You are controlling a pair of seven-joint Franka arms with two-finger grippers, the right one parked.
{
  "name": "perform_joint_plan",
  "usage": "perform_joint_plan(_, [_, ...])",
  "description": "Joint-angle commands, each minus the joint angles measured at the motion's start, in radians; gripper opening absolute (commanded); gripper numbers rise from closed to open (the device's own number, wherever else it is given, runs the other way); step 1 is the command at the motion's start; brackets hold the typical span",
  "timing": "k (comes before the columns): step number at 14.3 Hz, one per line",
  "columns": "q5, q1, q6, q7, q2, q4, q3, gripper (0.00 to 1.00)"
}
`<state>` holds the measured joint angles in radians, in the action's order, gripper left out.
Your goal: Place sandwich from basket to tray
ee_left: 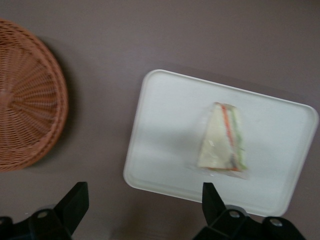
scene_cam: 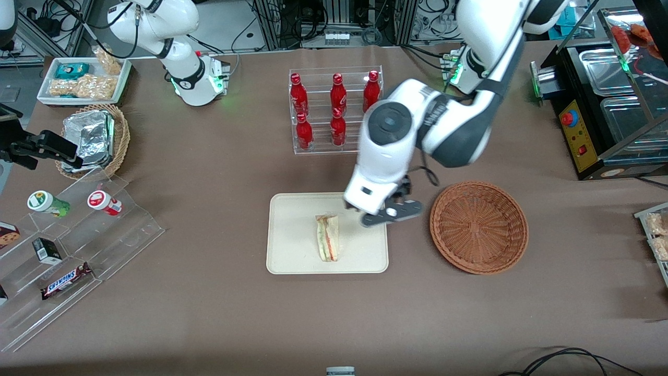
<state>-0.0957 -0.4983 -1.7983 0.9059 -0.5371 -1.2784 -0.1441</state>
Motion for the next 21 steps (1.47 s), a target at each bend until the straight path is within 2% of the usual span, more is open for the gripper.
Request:
perform_joint_plan(1, [-0.004, 0.079, 0.008, -0.022, 0.119, -0.160, -0.005, 1.00])
perform_joint_plan(5, [-0.002, 0.239, 0.011, -0.178, 0.245, -0.311, -0.006, 1.00])
perform_joint_plan(10, [0.005, 0.362, 0.013, -0.402, 0.420, -0.487, -0.006, 1.00])
perform_joint_plan(15, [0.010, 0.447, 0.097, -0.551, 0.506, -0.506, -0.006, 1.00])
perform_joint_plan(18, [0.017, 0.484, 0.125, -0.700, 0.554, -0.503, -0.006, 1.00])
perform_joint_plan(21, [0.076, 0.518, 0.125, -0.858, 0.589, -0.496, 0.004, 1.00])
